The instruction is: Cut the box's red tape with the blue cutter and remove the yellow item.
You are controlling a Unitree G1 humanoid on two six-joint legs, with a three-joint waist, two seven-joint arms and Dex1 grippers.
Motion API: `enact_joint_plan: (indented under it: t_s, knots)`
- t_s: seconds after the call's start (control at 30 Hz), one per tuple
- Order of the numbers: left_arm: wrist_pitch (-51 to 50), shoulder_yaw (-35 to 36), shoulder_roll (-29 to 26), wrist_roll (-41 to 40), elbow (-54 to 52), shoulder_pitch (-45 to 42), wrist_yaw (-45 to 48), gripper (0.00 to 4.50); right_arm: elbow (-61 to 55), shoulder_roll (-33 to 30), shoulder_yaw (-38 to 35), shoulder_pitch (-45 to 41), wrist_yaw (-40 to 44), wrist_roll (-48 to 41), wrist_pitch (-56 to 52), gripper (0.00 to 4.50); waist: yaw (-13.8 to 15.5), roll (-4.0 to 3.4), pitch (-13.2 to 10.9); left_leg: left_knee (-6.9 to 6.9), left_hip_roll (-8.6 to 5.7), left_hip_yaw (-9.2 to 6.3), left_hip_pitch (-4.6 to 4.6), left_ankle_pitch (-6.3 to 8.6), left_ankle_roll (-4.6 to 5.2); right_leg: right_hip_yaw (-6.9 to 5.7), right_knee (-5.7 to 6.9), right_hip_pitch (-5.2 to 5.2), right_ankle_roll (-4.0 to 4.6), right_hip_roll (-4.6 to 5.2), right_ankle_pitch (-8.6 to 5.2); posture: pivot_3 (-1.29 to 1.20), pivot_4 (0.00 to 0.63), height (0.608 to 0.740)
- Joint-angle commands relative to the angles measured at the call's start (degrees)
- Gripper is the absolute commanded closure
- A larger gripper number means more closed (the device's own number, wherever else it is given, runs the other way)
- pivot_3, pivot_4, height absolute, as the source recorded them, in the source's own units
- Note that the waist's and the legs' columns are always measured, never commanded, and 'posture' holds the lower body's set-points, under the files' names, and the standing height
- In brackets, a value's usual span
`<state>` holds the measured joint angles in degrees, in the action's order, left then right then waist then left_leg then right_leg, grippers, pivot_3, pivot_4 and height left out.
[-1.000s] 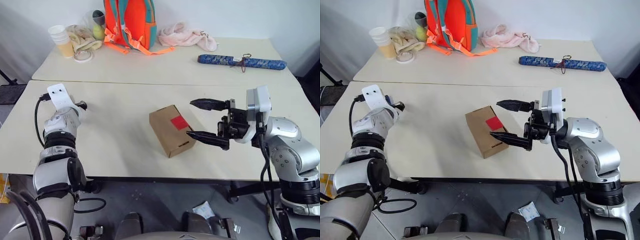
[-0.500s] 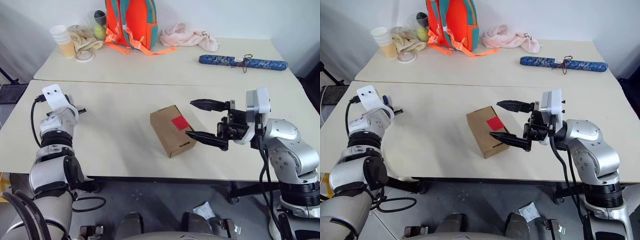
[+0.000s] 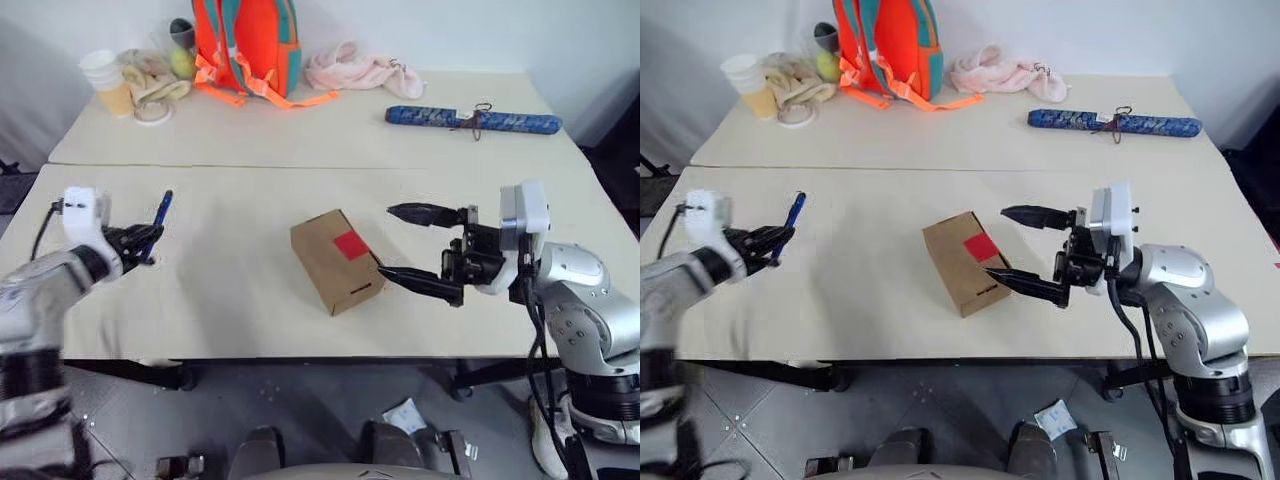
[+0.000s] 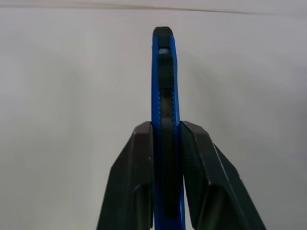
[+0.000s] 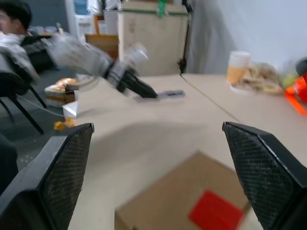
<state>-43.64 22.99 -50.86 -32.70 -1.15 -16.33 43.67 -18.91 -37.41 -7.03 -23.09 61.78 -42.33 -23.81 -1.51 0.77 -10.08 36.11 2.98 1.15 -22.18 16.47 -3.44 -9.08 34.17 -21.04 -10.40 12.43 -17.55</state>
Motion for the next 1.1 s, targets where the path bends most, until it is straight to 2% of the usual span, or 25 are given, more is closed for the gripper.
enact_joint_plan:
  t_s: [0.03,0.13,0.23,0.3,0.4,0.5,0.6,0.7,0.97,1.1]
  knots:
    - [4.9,0.8,-5.5,-4.7,-9.4,7.5,18.5,4.04,-3.2,-1.3,-1.2,0.7,0.6,-1.9,-0.7,0.00,0.4,-0.07,0.0,0.03,0.00,0.01,0.00,0.00,0.00,0.01,0.00,0.02,0.00,0.01,0.00,0.00,0.150,0.740]
    - [15.3,-5.9,-9.4,0.6,-13.2,11.8,28.0,4.04,-4.7,-3.5,-0.7,2.6,2.2,-2.2,-2.2,0.00,1.6,-0.09,0.0,0.09,0.01,0.11,-0.01,0.00,0.00,0.06,-0.03,0.00,0.01,0.01,-0.01,0.00,0.150,0.740]
    - [25.1,-16.1,-8.1,9.0,-13.6,8.9,29.1,4.04,-7.0,-7.0,0.6,5.7,4.5,-0.8,-3.2,0.00,3.0,-0.12,0.0,0.16,0.00,0.18,-0.05,0.01,0.01,0.10,-0.14,0.01,0.01,0.00,-0.01,0.00,0.150,0.740]
    - [27.7,-24.9,-3.8,15.0,-13.1,3.1,26.9,4.04,-8.7,-10.0,2.0,8.8,5.8,1.4,-3.4,0.00,3.5,-0.15,0.0,0.21,0.01,0.20,-0.08,0.01,0.02,0.11,-0.14,0.00,0.01,-0.01,-0.01,0.00,0.150,0.740]
    - [30.1,-33.5,0.6,22.9,-12.4,-3.3,25.1,4.04,-10.4,-12.3,2.8,12.3,5.1,3.3,-3.9,0.00,4.1,-0.07,0.0,0.46,-0.01,0.21,-0.22,0.03,0.06,0.11,-0.11,-0.02,0.01,-0.01,0.00,0.00,0.150,0.740]
    - [25.6,-41.6,5.6,29.0,-13.0,-9.7,22.9,4.04,-11.0,-13.3,5.0,14.9,3.7,7.5,-2.9,0.00,4.0,-0.06,0.0,0.54,0.00,0.22,-0.23,0.05,0.09,0.11,-0.06,-0.04,0.00,-0.01,0.01,0.00,0.150,0.740]
    - [20.5,-46.5,9.7,31.2,-12.5,-13.2,22.5,4.04,-11.7,-12.3,7.4,16.0,2.4,9.9,-2.4,0.57,3.8,-0.06,0.0,0.64,0.00,0.22,-0.24,0.06,0.10,0.11,-0.03,-0.03,0.00,0.00,0.01,0.00,0.150,0.740]
    - [15.1,-49.4,13.6,33.2,-11.5,-16.3,20.6,4.04,-13.0,-11.1,10.6,15.2,-0.5,11.5,-4.5,1.64,3.8,-0.05,0.0,0.65,0.01,0.21,-0.24,0.07,0.12,0.10,-0.02,-0.02,0.00,0.00,0.01,0.00,0.150,0.740]
    - [2.4,-53.8,16.4,34.1,-13.4,-20.1,19.7,4.04,-13.7,-7.2,16.8,10.9,-6.4,14.0,-9.6,4.47,4.2,-0.06,0.0,0.88,0.01,0.21,-0.22,0.11,0.19,0.10,-0.01,0.14,0.00,0.01,0.01,0.00,0.150,0.740]
    - [0.0,-54.9,16.2,34.3,-15.1,-19.9,19.1,4.04,-11.2,-5.7,21.1,8.8,-9.1,19.2,-9.7,4.47,4.5,-0.06,0.0,1.00,0.01,0.20,-0.22,0.19,0.30,0.09,-0.08,0.26,0.00,0.02,0.01,0.00,0.150,0.740]
